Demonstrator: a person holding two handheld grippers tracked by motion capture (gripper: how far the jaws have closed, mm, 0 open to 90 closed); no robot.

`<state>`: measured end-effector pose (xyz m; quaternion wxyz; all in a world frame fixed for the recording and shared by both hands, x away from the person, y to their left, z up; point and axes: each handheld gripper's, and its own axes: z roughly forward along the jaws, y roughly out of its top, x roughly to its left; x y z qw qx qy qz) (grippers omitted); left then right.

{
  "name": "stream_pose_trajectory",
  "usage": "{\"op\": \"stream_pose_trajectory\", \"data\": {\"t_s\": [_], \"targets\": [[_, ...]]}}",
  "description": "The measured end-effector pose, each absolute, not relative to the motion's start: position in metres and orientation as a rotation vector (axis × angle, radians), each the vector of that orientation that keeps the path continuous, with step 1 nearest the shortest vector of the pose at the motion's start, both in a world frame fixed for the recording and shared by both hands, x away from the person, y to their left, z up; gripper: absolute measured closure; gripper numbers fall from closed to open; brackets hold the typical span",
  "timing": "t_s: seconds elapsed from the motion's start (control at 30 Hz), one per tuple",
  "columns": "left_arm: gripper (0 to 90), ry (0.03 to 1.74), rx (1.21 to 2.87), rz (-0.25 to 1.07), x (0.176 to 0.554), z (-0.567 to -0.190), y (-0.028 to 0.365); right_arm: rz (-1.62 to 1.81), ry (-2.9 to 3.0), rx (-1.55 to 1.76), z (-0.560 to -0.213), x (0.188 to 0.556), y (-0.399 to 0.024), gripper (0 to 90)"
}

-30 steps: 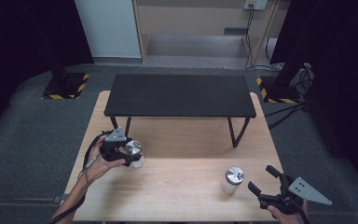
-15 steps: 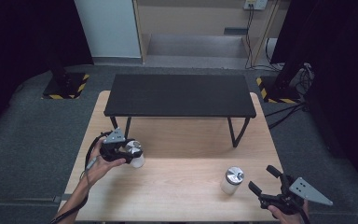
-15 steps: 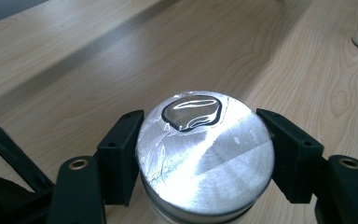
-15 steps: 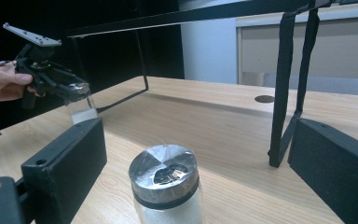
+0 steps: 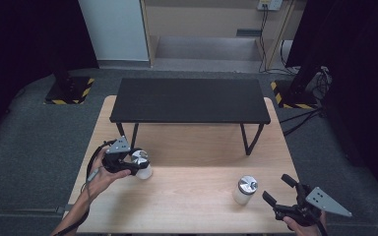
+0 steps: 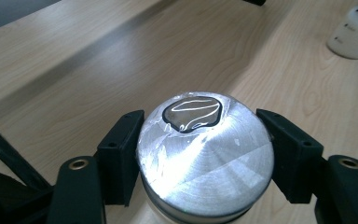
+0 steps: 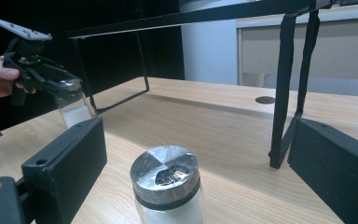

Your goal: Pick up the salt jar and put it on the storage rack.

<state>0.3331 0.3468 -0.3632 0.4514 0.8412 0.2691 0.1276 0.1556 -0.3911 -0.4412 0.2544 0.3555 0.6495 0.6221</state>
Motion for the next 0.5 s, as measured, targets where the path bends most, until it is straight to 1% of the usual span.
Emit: {"op": "stream_pose_trajectory", "data": {"t_s": [0.2,0.5], "targets": [[33.7,0.604,2.082,0.29,0.328,-0.341,0.343,1.693,1.765,0.963,-0.441,0.155,-0.391,4.4],[33.7,0.494,2.078,0.287,0.317,-0.299,0.334,1.694,1.766,0.958,-0.441,0.155,-0.391,4.6]]}}
